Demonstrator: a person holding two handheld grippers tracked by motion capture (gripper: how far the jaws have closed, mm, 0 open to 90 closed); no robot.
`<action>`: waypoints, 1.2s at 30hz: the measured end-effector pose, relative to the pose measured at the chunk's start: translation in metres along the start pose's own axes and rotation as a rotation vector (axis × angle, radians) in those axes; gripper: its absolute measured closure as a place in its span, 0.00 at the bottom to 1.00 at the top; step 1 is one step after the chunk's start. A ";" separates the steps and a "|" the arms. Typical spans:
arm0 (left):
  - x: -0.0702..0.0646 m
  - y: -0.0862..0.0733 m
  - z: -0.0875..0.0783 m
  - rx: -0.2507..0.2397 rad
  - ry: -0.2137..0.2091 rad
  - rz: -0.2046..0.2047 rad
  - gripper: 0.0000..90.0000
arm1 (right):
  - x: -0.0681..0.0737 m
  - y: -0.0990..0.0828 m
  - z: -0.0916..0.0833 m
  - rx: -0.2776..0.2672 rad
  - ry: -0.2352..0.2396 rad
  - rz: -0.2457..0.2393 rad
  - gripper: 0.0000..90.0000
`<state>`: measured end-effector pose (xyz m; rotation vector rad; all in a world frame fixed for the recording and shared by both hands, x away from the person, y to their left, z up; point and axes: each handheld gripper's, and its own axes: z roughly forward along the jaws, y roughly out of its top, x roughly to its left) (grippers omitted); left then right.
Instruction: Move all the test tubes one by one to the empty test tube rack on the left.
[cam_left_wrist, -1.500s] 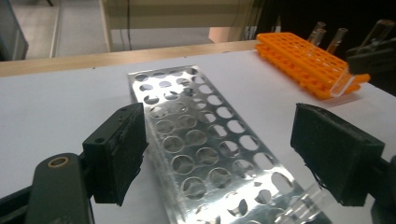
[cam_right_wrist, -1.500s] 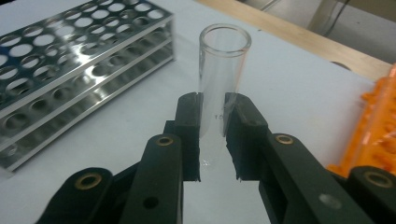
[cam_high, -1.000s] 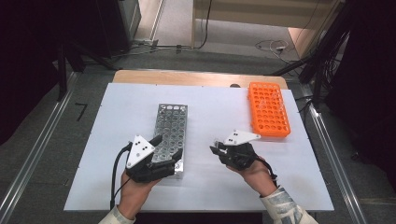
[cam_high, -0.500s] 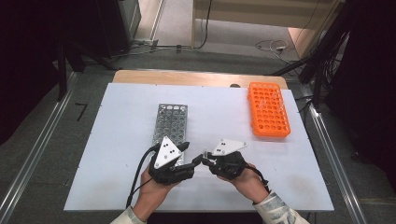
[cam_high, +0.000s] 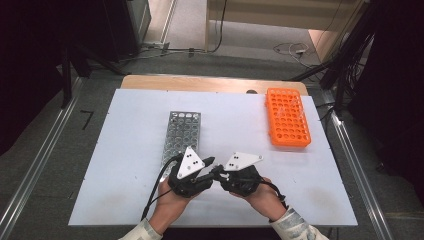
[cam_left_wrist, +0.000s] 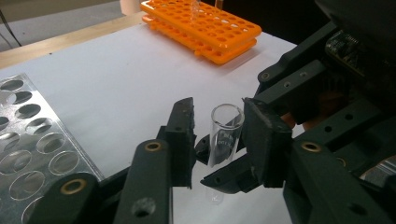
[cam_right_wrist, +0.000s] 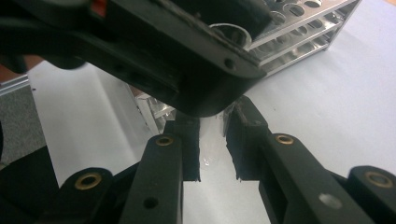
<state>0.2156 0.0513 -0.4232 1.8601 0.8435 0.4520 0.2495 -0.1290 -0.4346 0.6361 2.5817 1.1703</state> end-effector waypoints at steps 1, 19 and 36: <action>0.000 0.000 0.000 0.001 -0.002 0.003 0.76 | 0.000 0.000 0.000 0.001 0.003 0.004 0.81; 0.004 0.014 -0.014 -0.056 0.011 -0.004 0.84 | -0.006 0.002 -0.005 -0.002 0.030 0.070 0.30; 0.027 0.018 -0.048 -0.081 0.094 -0.043 0.84 | -0.011 -0.002 -0.009 0.010 0.018 0.094 0.23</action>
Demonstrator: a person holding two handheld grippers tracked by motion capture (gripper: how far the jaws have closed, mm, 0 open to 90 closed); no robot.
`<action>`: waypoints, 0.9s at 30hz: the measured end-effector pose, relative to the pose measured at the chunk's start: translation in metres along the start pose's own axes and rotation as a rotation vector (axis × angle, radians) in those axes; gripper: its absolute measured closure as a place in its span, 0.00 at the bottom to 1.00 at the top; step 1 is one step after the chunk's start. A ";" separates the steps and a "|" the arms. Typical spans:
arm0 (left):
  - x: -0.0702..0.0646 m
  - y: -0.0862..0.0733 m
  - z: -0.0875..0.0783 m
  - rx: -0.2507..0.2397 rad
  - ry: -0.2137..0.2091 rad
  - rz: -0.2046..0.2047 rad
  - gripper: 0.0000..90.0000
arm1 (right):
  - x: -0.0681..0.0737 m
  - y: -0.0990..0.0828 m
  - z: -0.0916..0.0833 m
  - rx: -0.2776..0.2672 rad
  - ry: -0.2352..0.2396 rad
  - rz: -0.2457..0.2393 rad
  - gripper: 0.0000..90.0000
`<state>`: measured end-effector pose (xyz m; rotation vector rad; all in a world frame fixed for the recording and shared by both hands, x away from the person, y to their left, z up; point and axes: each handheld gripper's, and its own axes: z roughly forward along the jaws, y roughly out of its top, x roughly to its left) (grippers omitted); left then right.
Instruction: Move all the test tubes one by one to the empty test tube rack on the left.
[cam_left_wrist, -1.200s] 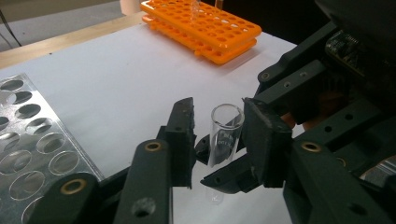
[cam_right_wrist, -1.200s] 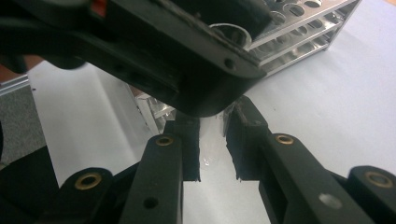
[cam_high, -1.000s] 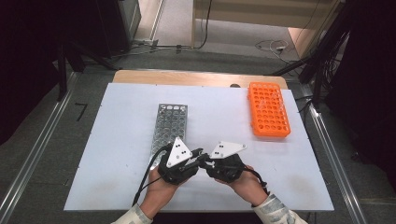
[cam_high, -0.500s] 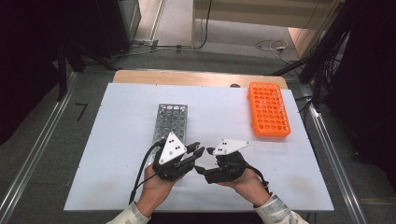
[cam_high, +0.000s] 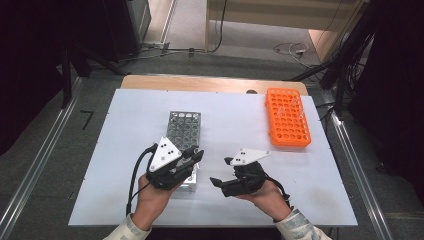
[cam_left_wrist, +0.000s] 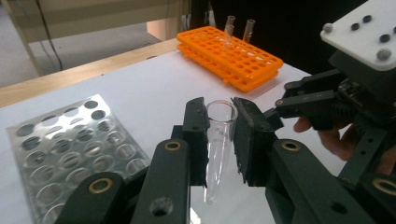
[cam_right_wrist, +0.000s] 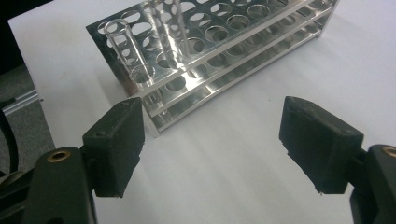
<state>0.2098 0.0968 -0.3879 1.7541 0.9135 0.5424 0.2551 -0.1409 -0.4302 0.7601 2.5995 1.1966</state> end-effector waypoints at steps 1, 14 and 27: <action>0.002 -0.001 -0.002 0.004 0.005 -0.001 0.84 | 0.000 0.000 0.000 0.001 0.000 0.001 0.23; 0.005 -0.013 -0.002 0.039 0.049 0.024 0.84 | -0.002 -0.001 0.002 0.010 -0.006 -0.001 0.23; -0.001 -0.032 0.009 0.108 0.087 0.053 0.84 | -0.002 -0.002 0.004 0.019 -0.012 -0.008 0.23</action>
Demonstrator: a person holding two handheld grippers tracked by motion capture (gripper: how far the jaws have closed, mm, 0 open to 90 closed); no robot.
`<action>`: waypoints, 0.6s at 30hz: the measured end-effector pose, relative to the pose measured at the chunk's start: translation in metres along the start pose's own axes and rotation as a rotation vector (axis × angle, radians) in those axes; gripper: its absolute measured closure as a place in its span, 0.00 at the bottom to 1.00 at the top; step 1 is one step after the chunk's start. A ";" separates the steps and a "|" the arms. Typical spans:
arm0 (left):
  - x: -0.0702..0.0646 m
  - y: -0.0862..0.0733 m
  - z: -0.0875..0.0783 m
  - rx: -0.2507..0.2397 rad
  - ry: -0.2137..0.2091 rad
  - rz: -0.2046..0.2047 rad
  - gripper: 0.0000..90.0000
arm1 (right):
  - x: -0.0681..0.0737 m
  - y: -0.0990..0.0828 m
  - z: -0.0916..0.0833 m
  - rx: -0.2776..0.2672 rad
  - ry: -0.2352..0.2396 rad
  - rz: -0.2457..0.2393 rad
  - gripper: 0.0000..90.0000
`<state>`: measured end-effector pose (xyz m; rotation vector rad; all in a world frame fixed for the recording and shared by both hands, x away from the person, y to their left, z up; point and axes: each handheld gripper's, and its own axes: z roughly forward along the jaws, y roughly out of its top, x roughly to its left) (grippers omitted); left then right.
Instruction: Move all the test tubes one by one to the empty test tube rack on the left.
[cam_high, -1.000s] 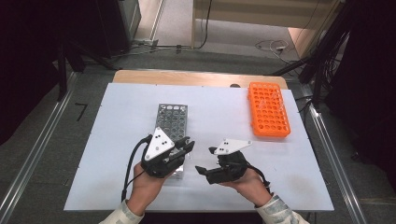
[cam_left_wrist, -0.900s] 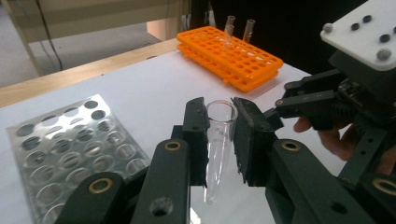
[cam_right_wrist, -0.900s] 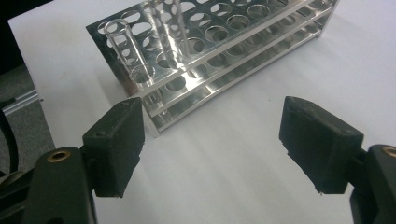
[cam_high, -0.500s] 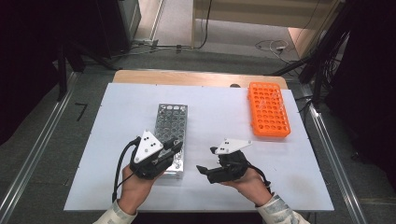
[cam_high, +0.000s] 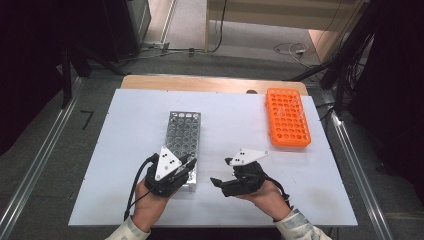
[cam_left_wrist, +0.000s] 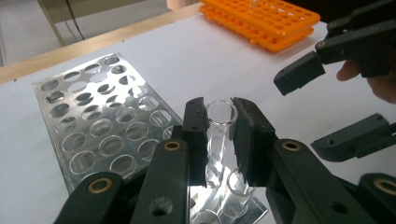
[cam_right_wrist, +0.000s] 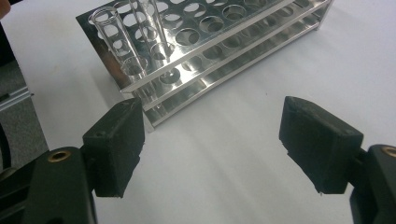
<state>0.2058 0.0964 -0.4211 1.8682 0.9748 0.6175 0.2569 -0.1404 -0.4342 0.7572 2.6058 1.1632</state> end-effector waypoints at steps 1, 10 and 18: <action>0.000 -0.001 0.000 0.005 0.001 -0.003 0.83 | 0.000 0.000 0.000 0.001 -0.001 -0.001 0.23; 0.001 -0.003 0.001 0.017 -0.009 -0.012 0.81 | 0.000 0.000 0.000 0.007 -0.002 0.004 0.23; 0.003 -0.002 -0.001 0.002 -0.026 -0.042 0.76 | -0.001 0.000 0.000 0.002 -0.006 0.009 0.23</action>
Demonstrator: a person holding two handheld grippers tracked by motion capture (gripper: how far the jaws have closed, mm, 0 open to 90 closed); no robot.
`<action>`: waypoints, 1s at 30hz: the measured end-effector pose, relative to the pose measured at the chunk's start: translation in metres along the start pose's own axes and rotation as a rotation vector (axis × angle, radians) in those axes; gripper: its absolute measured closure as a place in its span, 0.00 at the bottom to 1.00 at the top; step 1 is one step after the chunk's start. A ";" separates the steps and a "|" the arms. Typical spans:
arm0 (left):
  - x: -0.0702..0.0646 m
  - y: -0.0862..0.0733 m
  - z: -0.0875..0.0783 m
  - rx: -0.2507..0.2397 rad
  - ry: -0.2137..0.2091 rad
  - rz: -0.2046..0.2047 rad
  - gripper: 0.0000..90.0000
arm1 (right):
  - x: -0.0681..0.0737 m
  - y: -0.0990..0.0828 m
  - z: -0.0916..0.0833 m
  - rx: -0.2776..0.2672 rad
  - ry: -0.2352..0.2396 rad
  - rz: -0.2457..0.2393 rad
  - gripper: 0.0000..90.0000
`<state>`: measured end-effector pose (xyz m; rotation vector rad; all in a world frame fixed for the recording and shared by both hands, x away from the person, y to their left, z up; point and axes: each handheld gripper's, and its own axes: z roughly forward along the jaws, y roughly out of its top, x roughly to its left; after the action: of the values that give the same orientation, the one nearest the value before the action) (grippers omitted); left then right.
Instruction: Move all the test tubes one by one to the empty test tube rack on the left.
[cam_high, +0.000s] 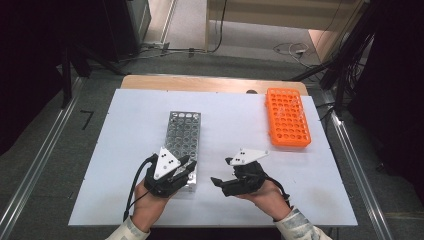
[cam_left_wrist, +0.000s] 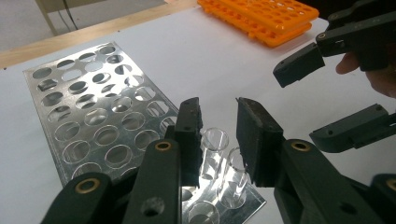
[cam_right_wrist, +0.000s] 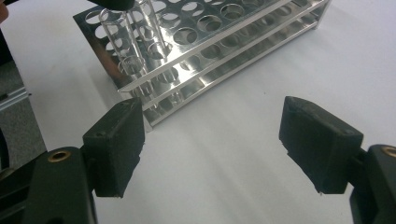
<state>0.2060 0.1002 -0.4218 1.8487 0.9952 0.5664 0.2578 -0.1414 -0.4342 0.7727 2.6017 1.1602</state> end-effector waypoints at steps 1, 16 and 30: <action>0.001 0.000 -0.001 -0.005 -0.007 -0.008 0.74 | -0.001 0.000 0.000 -0.001 -0.004 0.001 0.23; 0.010 0.000 -0.005 -0.096 0.037 -0.120 0.30 | -0.059 -0.011 -0.025 -0.070 -0.180 0.141 0.25; 0.014 -0.001 -0.007 -0.127 0.101 -0.119 0.30 | -0.116 -0.026 -0.041 -0.117 -0.409 0.272 0.28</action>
<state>0.2089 0.1158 -0.4203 1.6513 1.1025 0.6409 0.3310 -0.2440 -0.4304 1.2207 2.1238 1.0705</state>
